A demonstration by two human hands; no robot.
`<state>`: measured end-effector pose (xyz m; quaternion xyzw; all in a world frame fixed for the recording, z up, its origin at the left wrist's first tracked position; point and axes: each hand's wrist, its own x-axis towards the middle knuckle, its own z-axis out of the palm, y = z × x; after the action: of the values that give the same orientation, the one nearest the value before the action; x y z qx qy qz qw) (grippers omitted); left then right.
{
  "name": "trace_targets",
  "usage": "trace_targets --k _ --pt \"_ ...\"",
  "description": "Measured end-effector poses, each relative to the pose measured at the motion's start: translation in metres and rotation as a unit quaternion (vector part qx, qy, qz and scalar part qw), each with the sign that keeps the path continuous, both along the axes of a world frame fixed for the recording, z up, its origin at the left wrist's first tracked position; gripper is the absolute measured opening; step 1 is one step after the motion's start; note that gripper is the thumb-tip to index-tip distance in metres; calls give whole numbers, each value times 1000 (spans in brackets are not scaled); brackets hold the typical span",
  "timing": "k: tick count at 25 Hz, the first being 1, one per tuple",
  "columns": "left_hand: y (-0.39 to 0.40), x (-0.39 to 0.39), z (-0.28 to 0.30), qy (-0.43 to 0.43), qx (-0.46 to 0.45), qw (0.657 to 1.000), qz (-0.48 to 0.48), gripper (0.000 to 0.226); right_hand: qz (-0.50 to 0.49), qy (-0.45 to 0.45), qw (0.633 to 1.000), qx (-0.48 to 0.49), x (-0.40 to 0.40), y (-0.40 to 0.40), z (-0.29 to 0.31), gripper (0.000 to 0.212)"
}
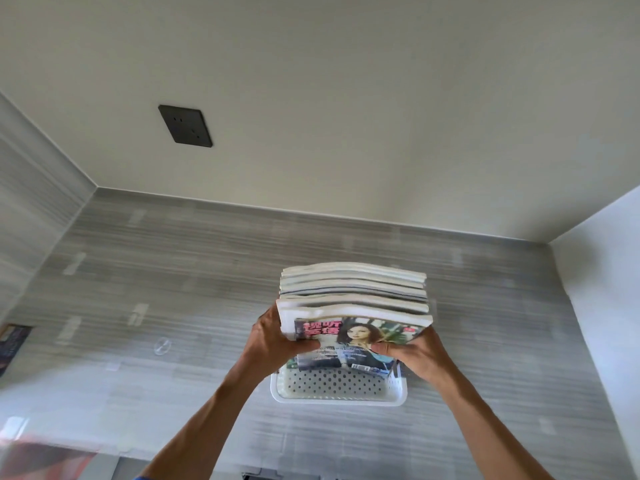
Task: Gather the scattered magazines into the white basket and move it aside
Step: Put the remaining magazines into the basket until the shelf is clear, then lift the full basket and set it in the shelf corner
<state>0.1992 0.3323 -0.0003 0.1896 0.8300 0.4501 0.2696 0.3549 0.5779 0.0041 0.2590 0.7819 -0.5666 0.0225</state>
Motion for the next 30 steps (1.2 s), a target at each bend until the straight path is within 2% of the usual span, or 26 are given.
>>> trace_targets --k 3,6,8,11,13,15,17,19,20,21,22,23,24,25,26,27,30 --pt "3 -12 8 -8 -22 1000 -7 68 42 -31 999 -9 -12 14 5 70" --pt "4 -12 3 -54 -35 998 -8 70 58 -77 995 -35 -20 14 0 69" --pt "7 -13 -3 -64 -40 997 7 70 58 -87 994 -14 -26 13 -3 79" --pt "12 -18 -8 -36 -60 997 15 73 55 -83 994 39 -36 21 -6 100" --pt "15 -18 -11 -58 -56 997 8 84 54 -102 993 6 -31 20 -10 95" --pt "13 -17 -13 -75 -47 996 10 86 59 -101 992 -38 -24 13 -11 75" --pt "9 -18 -12 -96 -37 995 8 87 24 -87 995 -46 -16 2 -12 70" --pt "3 -16 -13 -151 -12 988 28 84 -94 -120 988 -19 3 -12 -23 83" --pt "-3 -12 -15 -181 -10 982 47 81 -166 -168 972 -12 20 -22 -33 88" --pt "-10 -6 -17 -208 -10 976 61 77 -227 -223 946 -59 39 -37 -44 88" --pt "-17 0 -22 -226 -17 972 61 74 -273 -261 910 -171 56 -55 -51 79" --pt "-23 8 -27 -250 -27 966 61 74 -302 -277 857 -313 66 -72 -54 67" --pt "-26 15 -30 -273 -39 959 68 75 -318 -268 799 -434 70 -86 -56 55" --pt "-28 22 -33 -296 -40 951 83 77 -340 -238 754 -510 69 -95 -58 48" --pt "-27 29 -36 -310 -35 945 99 78 -360 -212 732 -538 64 -99 -60 44" --pt "-25 34 -37 -323 -27 939 117 80 -379 -198 730 -533 58 -102 -61 40" --pt "-29 48 -37 -351 -8 920 175 84 -383 -203 748 -502 36 -102 -55 24"
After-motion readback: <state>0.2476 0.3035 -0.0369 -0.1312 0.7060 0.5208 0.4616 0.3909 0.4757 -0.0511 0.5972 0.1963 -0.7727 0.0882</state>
